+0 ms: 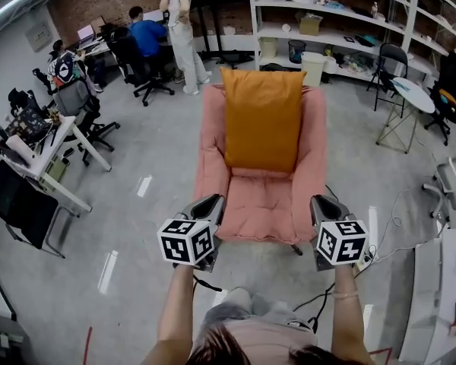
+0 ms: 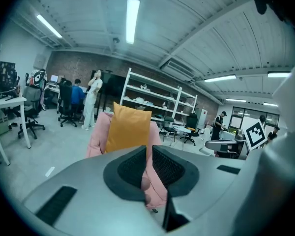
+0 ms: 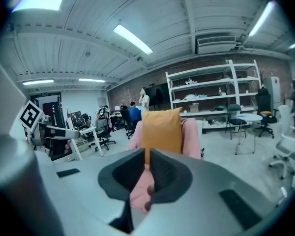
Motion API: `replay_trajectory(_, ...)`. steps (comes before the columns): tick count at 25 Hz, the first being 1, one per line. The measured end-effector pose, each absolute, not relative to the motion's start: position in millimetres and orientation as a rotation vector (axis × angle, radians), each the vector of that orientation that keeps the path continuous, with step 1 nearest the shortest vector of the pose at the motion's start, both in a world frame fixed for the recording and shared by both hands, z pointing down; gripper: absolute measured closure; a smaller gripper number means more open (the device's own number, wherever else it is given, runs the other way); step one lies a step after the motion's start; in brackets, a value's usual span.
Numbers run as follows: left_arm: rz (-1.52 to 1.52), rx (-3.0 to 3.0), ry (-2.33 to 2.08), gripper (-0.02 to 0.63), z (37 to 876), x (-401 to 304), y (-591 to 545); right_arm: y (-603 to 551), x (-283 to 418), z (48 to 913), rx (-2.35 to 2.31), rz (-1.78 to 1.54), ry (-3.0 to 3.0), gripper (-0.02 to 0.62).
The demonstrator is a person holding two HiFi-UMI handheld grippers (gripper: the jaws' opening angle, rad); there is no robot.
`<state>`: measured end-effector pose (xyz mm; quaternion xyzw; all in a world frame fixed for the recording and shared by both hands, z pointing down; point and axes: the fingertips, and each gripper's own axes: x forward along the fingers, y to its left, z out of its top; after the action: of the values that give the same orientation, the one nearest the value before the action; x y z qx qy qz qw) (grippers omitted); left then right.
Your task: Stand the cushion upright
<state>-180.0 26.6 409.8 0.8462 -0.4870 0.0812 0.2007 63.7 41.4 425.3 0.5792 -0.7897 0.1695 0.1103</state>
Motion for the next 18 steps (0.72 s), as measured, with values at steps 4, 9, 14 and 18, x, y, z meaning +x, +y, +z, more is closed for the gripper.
replay_trajectory(4,0.241,2.374,-1.369,0.569,403,-182,43,58,52,419,1.709,0.479,-2.339,0.559)
replay_trajectory(9,0.257,2.385,-1.364,0.572,401,-188,61,71,41,411,1.722,0.456,-2.350,0.565)
replay_trajectory(14,0.241,2.384,-1.361,0.572,399,-193,77,93,35,401,1.745,0.437,-2.365,0.568)
replay_trajectory(18,0.222,2.397,-1.351,0.576,396,-198,99,119,26,391,1.760,0.411,-2.377,0.569)
